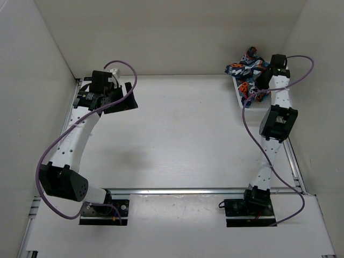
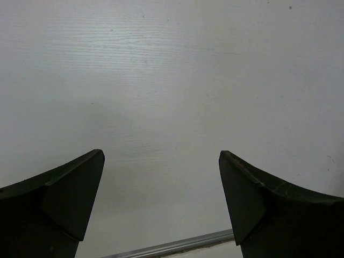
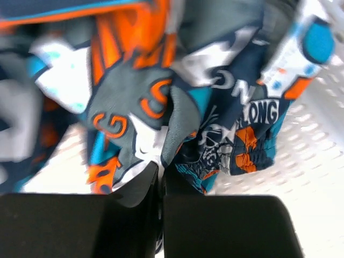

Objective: Fold and stack the shorts
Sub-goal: Grab the shorts from the pile, then move the shorts to the center of the board

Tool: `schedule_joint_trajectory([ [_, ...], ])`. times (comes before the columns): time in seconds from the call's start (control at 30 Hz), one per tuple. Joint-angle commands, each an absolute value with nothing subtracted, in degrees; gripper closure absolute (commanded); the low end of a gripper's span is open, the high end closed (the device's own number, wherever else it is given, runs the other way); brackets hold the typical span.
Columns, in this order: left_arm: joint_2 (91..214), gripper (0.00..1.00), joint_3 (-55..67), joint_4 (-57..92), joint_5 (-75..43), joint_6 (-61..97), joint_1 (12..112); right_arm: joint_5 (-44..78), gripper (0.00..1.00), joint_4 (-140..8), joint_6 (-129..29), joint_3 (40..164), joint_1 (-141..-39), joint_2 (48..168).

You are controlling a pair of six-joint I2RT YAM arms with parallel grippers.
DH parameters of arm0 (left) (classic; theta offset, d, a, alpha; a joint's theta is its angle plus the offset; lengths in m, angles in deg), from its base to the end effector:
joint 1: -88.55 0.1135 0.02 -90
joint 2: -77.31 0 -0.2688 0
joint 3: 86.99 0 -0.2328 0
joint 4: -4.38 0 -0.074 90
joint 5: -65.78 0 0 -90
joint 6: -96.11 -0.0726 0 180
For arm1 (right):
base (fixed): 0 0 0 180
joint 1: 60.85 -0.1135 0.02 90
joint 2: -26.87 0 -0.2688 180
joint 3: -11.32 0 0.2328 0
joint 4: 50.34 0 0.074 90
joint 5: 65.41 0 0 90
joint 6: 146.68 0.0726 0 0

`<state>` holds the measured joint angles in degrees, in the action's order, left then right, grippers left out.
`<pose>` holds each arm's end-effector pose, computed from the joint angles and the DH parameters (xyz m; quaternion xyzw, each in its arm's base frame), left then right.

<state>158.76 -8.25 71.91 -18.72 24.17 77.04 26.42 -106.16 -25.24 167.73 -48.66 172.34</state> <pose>0.2901 -0.0662 0.3500 -0.0359 0.9311 -0.1352 0.3369 0.5604 -0.1234 0.2066 0.3488 0.8550 0.0496 0.3807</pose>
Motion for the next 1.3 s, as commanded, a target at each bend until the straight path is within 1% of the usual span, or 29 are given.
schedule_joint_trajectory([
  [0.0, 157.91, 0.0, -10.61, 71.96, -16.92, 24.3, 77.82, 18.37, 0.99, -100.71, -24.34, 168.82, -50.47, 158.92],
  [0.03, 157.21, 0.0, -10.61, 71.96, -16.92, 24.3, 77.82, 13.65, 0.99, -99.13, -26.16, 168.21, -51.17, 156.71],
  [0.07, 157.2, 0.0, -10.61, 71.96, -16.92, 24.3, 77.82, 12.47, 0.99, -99.12, -27.14, 168.2, -52.14, 154.51],
  [0.17, 156.15, 0.0, -10.61, 71.35, -16.31, 24.83, 77.82, 12.46, 0.99, -99.12, -31.35, 168.2, -57.58, 143.72],
  [0.27, 154.66, 0.0, -10.61, 71.96, -16.31, 26.14, 79.75, 12.46, 0.99, -99.12, -35.93, 168.99, -64.0, 136.85],
  [0.4, 151.58, 0.0, -12.45, 73.89, -14.82, 28.35, 83.96, 10.97, 0.99, -99.12, -39.45, 167.51, -75.15, 129.98],
  [0.5, 150.35, 0.0, -14.47, 74.51, -12.18, 28.35, 88.01, 12.19, 0.99, -100.17, -42.79, 160.93, -83.68, 124.97],
  [0.53, 149.83, 0.0, -15.61, 75.38, -11.66, 28.87, 89.67, 12.2, 0.99, -100.17, -44.53, 155.6, -87.35, 122.96],
  [0.63, 148.51, 0.0, -16.15, 76.09, -12.43, 28.87, 91.62, 16.23, 0.99, -100.17, -45.17, 145.91, -91.86, 120.31],
  [0.67, 147.98, 0.0, -16.15, 76.61, -13.14, 28.87, 92.14, 17.11, 0.96, -100.17, -45.17, 142.31, -91.87, 120.3],
  [0.7, 147.11, 0.0, -16.15, 76.62, -13.84, 28.35, 92.93, 17.82, 0.77, -98.61, -43.86, 134.44, -92.4, 119.78],
  [0.73, 147.1, 0.0, -16.15, 76.62, -13.85, 28.35, 92.94, 16.95, 0.18, -98.07, -43.85, 132.01, -91.79, 121.25],
  [0.77, 146.49, 0.0, -15.63, 76.62, -13.85, 27.74, 93.46, 15.73, 0.06, -101.2, -44.46, 131.47, -91.79, 123.01],
  [0.8, 146.48, 0.0, -15.1, 76.62, -13.85, 27.73, 93.47, 16.84, 0.0, -104.62, -44.46, 132.59, -90.92, 124.94],
  [0.83, 146.48, 0.0, -15.09, 77.23, -13.15, 27.12, 93.47, 18.16, 0.0, -107.26, -43.86, 135.56, -89.86, 127.39],
  [0.87, 146.48, 0.0, -14.48, 77.24, -12.62, 27.12, 92.86, 18.17, 0.0, -108.34, -43.33, 135.59, -89.16, 127.42],
  [1.0, 146.48, 0.0, -8.96, 77.24, -13.15, 27.12, 90.23, 19.4, 0.0, -102.48, -40.52, 122.7, -85.99, 118.03],
  [1.03, 146.48, 0.0, -7.72, 76.63, -12.62, 28.42, 90.22, 19.4, 0.03, -101.94, -40.51, 120.15, -85.99, 114.53],
  [1.07, 146.48, 0.02, -6.4, 76.1, -11.57, 29.13, 90.22, 19.4, 0.09, -101.93, -39.9, 117.78, -85.98, 113.02],
  [1.1, 147.0, 0.03, -5.0, 74.53, -10.08, 29.66, 88.74, 19.4, 0.13, -101.93, -39.2, 112.97, -85.98, 110.39],
  [1.17, 147.62, 0.05, -0.87, 73.2, -8.05, 31.24, 86.45, 18.0, 0.18, -101.93, -39.19, 107.93, -87.21, 107.92],
  [1.2, 147.62, 0.06, 0.19, 73.19, -8.05, 31.25, 82.61, 17.39, 0.25, -101.93, -38.15, 105.3, -88.0, 105.47],
  [1.23, 149.36, 0.06, 1.77, 72.32, -8.74, 32.64, 80.39, 17.38, 0.27, -101.32, -36.31, 99.79, -89.49, 104.23],
  [1.27, 150.25, 0.06, 2.3, 71.44, -10.06, 33.44, 78.11, 16.43, 0.27, -100.36, -35.07, 96.86, -90.02, 103.0],
])
